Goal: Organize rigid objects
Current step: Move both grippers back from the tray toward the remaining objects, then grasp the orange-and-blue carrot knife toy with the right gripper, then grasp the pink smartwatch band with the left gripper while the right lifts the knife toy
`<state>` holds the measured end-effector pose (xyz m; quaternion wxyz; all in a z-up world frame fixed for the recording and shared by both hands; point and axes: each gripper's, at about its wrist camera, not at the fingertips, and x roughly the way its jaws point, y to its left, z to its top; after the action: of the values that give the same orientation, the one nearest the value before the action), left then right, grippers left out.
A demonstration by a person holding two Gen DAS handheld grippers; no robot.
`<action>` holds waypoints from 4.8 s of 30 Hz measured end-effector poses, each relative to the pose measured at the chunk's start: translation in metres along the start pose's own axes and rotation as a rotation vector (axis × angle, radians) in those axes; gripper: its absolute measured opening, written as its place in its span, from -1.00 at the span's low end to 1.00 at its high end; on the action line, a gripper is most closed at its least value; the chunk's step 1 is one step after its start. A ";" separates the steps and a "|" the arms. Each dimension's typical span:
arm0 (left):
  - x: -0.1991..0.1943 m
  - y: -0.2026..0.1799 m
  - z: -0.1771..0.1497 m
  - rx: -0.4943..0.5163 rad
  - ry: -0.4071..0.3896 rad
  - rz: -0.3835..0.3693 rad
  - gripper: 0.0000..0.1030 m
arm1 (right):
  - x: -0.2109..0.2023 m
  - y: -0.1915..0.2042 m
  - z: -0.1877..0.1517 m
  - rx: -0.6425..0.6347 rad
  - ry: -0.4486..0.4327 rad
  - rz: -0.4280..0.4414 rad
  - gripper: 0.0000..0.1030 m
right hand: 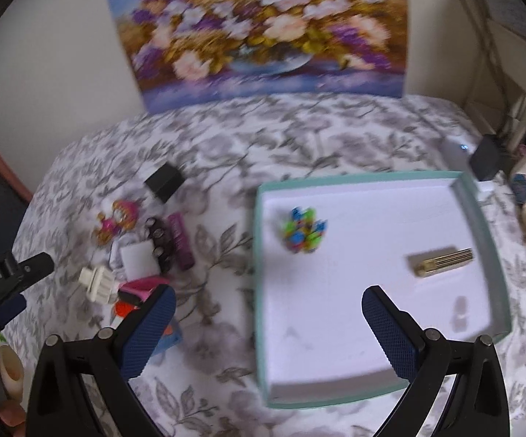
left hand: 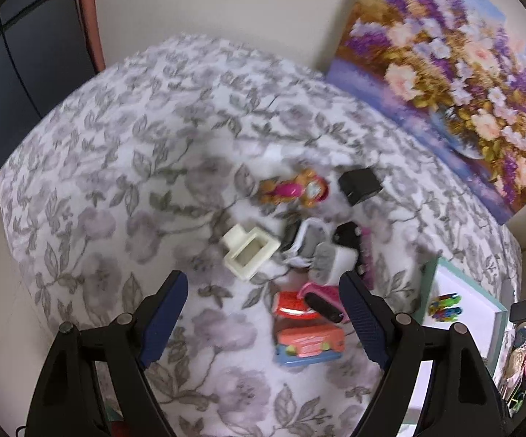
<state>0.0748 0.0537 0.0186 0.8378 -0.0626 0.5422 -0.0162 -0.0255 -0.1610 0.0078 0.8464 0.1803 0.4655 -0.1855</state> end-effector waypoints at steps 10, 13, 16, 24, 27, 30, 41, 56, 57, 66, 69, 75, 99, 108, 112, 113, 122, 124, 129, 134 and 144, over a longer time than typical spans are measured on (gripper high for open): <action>0.047 0.024 -0.005 -0.040 0.140 0.056 0.66 | 0.043 0.033 -0.016 -0.044 0.116 0.057 1.00; 0.054 0.029 -0.004 -0.054 0.159 0.062 0.66 | 0.053 0.040 -0.020 -0.052 0.142 0.063 1.00; 0.060 0.035 -0.004 -0.065 0.171 0.078 0.66 | 0.059 0.051 -0.025 -0.073 0.161 0.071 1.00; 0.080 0.051 -0.007 -0.108 0.230 0.091 0.66 | 0.074 0.086 -0.037 -0.179 0.186 0.096 1.00; 0.083 0.056 -0.007 -0.121 0.232 0.096 0.66 | 0.083 0.094 -0.043 -0.203 0.207 0.098 1.00; 0.087 0.062 -0.007 -0.131 0.240 0.103 0.66 | 0.092 0.099 -0.048 -0.213 0.232 0.097 1.00; 0.097 0.083 -0.004 -0.198 0.253 0.104 0.66 | 0.102 0.126 -0.061 -0.308 0.250 0.102 1.00; 0.094 0.078 -0.005 -0.186 0.255 0.081 0.66 | 0.108 0.113 -0.053 -0.252 0.232 0.066 0.72; 0.094 0.078 -0.005 -0.183 0.255 0.080 0.66 | 0.108 0.111 -0.052 -0.248 0.232 0.067 0.68; 0.093 0.074 -0.003 -0.172 0.251 0.072 0.66 | 0.104 0.094 -0.043 -0.197 0.236 0.080 0.52; 0.091 0.071 -0.003 -0.168 0.252 0.070 0.66 | 0.103 0.089 -0.041 -0.188 0.237 0.083 0.49; 0.088 0.063 -0.004 -0.150 0.246 0.072 0.66 | 0.102 0.085 -0.042 -0.176 0.241 0.078 0.46; 0.072 0.024 -0.007 -0.090 0.225 0.049 0.66 | 0.067 0.053 -0.019 -0.057 0.225 0.133 0.40; 0.063 -0.005 -0.010 -0.020 0.194 0.016 0.66 | 0.051 0.025 -0.003 0.028 0.185 0.156 0.40; 0.060 -0.023 -0.011 0.025 0.180 -0.007 0.66 | 0.042 0.013 0.002 0.056 0.162 0.148 0.40; 0.062 -0.028 -0.011 0.034 0.176 -0.014 0.66 | 0.039 0.010 0.004 0.058 0.152 0.139 0.40; 0.058 -0.054 -0.017 0.160 0.144 -0.058 0.66 | 0.024 -0.023 0.013 0.139 0.113 0.147 0.40; 0.060 -0.059 -0.019 0.187 0.144 -0.056 0.66 | 0.023 -0.030 0.014 0.158 0.111 0.143 0.40; 0.073 -0.071 -0.024 0.228 0.145 -0.051 0.66 | 0.024 -0.047 0.014 0.198 0.118 0.127 0.40; 0.078 -0.076 -0.027 0.253 0.135 -0.057 0.62 | 0.024 -0.058 0.015 0.228 0.120 0.116 0.40; 0.082 -0.091 -0.032 0.318 0.099 -0.052 0.29 | 0.023 -0.076 0.014 0.277 0.127 0.111 0.40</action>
<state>0.0829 -0.0472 -0.0576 0.8086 0.0578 0.5716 -0.1266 -0.0404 -0.2373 -0.0149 0.7913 0.3320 0.4773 -0.1893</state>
